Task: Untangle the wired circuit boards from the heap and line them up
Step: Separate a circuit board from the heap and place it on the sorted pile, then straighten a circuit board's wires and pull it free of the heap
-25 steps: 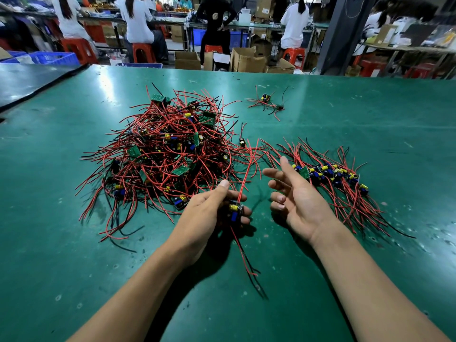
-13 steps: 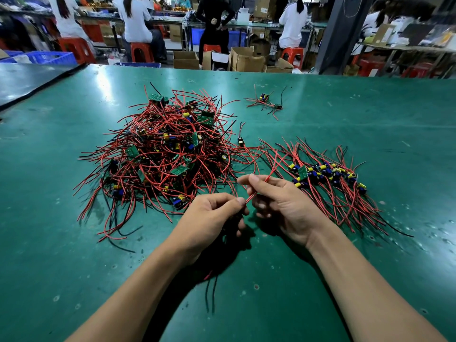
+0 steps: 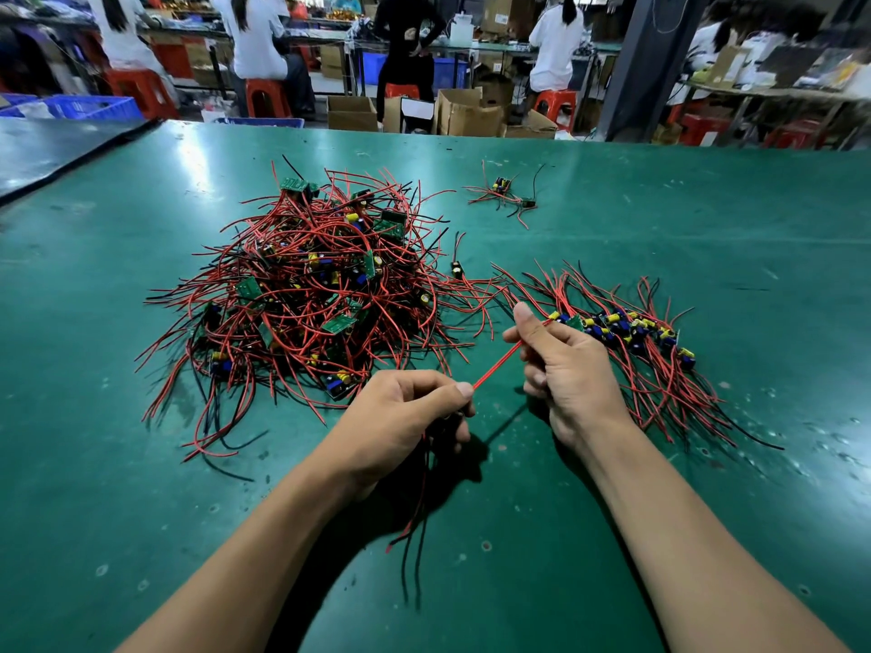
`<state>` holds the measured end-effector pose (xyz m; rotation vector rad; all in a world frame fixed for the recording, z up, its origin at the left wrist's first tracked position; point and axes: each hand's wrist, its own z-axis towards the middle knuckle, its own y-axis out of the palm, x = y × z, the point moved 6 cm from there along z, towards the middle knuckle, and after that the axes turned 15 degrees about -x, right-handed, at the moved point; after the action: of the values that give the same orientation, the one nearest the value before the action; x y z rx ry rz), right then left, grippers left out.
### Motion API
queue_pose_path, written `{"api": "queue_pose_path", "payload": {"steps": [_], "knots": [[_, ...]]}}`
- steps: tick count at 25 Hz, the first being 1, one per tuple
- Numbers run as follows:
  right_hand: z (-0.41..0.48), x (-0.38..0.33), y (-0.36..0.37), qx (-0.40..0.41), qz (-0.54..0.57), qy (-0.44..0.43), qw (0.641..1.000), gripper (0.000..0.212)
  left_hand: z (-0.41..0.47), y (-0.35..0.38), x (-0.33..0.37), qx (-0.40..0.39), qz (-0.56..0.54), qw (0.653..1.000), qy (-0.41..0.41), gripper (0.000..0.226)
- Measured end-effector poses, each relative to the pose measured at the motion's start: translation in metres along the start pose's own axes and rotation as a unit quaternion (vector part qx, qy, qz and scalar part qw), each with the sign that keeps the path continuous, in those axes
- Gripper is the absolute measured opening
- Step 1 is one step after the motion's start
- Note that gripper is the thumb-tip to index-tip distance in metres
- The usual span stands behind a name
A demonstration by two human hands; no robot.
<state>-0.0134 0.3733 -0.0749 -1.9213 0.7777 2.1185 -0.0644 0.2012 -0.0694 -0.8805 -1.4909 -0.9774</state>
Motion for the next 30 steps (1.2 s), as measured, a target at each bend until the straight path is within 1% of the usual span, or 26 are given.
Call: {"api": "queue_pose_path", "payload": {"steps": [5, 7, 9, 11, 13, 14, 16, 18, 20, 22, 23, 25, 28, 30], "knots": [[0.002, -0.009, -0.030, 0.105, 0.043, -0.036, 0.993, 0.031, -0.006, -0.002, 0.001, 0.000, -0.020, 1.000, -0.002, 0.023], [0.002, -0.010, -0.038, 0.107, 0.044, -0.026, 0.993, 0.032, -0.005, -0.005, 0.000, 0.024, -0.041, 0.999, 0.006, 0.022], [0.001, -0.006, -0.031, 0.070, 0.035, -0.017, 0.997, 0.034, -0.003, -0.008, -0.002, 0.057, -0.067, 0.996, 0.013, 0.022], [0.001, 0.000, -0.017, 0.029, -0.005, 0.002, 1.000, 0.036, -0.001, -0.010, -0.003, 0.074, -0.071, 0.995, 0.016, 0.022], [-0.001, 0.005, -0.006, -0.001, -0.073, 0.024, 0.997, 0.034, -0.001, -0.012, -0.002, 0.066, -0.089, 0.994, 0.020, 0.014], [-0.002, 0.005, -0.002, -0.018, -0.108, 0.026, 0.994, 0.032, -0.001, -0.011, -0.002, 0.056, -0.111, 0.992, 0.031, 0.014], [-0.004, 0.005, 0.007, -0.068, -0.178, 0.020, 0.982, 0.023, -0.001, -0.012, 0.002, 0.045, -0.159, 0.983, 0.074, 0.020], [-0.008, 0.006, 0.020, -0.140, -0.210, 0.022, 0.967, 0.013, -0.001, -0.013, 0.010, 0.052, -0.187, 0.973, 0.127, 0.022], [-0.013, 0.010, 0.033, -0.220, -0.181, 0.051, 0.957, 0.006, -0.003, -0.016, 0.017, 0.078, -0.172, 0.970, 0.154, 0.022], [-0.020, 0.013, 0.044, -0.270, -0.140, 0.086, 0.949, 0.013, -0.005, -0.020, 0.020, 0.110, -0.143, 0.972, 0.153, 0.026], [-0.022, 0.014, 0.047, -0.277, -0.118, 0.093, 0.949, 0.018, -0.006, -0.022, 0.020, 0.122, -0.142, 0.971, 0.148, 0.029], [-0.023, 0.013, 0.049, -0.266, -0.066, 0.090, 0.958, 0.022, -0.007, -0.024, 0.018, 0.135, -0.145, 0.971, 0.137, 0.036], [-0.023, 0.009, 0.053, -0.253, -0.022, 0.059, 0.965, 0.024, -0.008, -0.023, 0.015, 0.143, -0.132, 0.972, 0.131, 0.041], [-0.022, 0.008, 0.056, -0.236, 0.030, 0.053, 0.970, 0.020, -0.008, -0.022, 0.015, 0.144, -0.124, 0.972, 0.137, 0.041]]}}
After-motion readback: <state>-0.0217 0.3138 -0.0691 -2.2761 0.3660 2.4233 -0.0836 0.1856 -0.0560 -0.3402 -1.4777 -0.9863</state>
